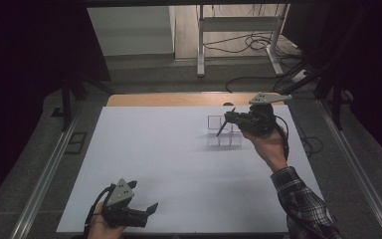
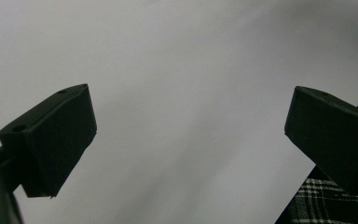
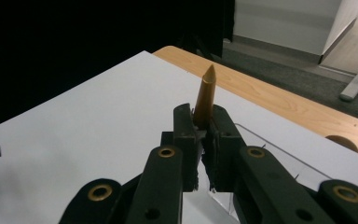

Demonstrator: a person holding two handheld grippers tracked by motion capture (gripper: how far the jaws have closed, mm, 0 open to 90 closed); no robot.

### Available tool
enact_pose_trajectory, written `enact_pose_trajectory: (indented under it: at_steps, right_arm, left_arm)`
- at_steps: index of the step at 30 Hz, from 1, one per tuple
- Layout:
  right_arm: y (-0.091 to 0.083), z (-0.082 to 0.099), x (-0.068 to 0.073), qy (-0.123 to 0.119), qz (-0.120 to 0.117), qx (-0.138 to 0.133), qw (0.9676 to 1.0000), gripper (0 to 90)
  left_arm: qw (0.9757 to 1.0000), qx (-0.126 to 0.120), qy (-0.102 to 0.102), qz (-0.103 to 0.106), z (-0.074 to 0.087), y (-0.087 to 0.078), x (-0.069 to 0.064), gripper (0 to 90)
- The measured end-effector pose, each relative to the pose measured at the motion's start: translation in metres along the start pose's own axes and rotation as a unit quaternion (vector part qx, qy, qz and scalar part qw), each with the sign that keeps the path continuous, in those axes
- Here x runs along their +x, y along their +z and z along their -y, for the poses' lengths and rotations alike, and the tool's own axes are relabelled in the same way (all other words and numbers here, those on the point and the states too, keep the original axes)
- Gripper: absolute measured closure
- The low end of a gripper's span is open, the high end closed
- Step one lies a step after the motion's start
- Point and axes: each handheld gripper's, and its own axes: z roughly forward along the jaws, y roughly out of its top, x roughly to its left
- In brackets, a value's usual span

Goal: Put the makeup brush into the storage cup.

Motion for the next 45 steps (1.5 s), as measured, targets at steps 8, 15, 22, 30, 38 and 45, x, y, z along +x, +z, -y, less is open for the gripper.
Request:
enact_pose_trajectory:
  at_steps: [8, 15, 22, 30, 38, 45]
  right_arm:
    - [0.009, -0.008, -0.004, -0.002, 0.015, -0.004, 0.9999, 83.2]
    - [0.019, -0.013, -0.010, 0.000, 0.028, -0.006, 0.9996, 83.1]
    - [0.029, -0.014, -0.015, 0.001, 0.040, -0.003, 0.9992, 83.2]
    - [0.040, -0.012, -0.020, 0.004, 0.050, 0.000, 0.9987, 83.1]
    - [0.051, -0.010, -0.023, -0.002, 0.061, 0.004, 0.9982, 83.1]
    - [0.060, -0.006, -0.024, -0.002, 0.066, 0.009, 0.9978, 83.1]
  left_arm:
    - [1.0000, 0.000, -0.001, -0.001, 0.000, 0.000, 0.000, 2.0]
    - [1.0000, 0.001, -0.002, -0.001, 0.000, 0.000, 0.000, 2.0]
    - [1.0000, 0.002, -0.002, 0.001, 0.000, 0.000, 0.000, 2.0]
    - [1.0000, 0.003, -0.001, 0.001, 0.000, 0.001, 0.000, 2.0]
    - [1.0000, 0.003, 0.001, 0.001, 0.000, 0.000, 0.000, 2.0]
    - [1.0000, 0.001, 0.003, 0.000, 0.000, 0.000, 0.001, 2.0]
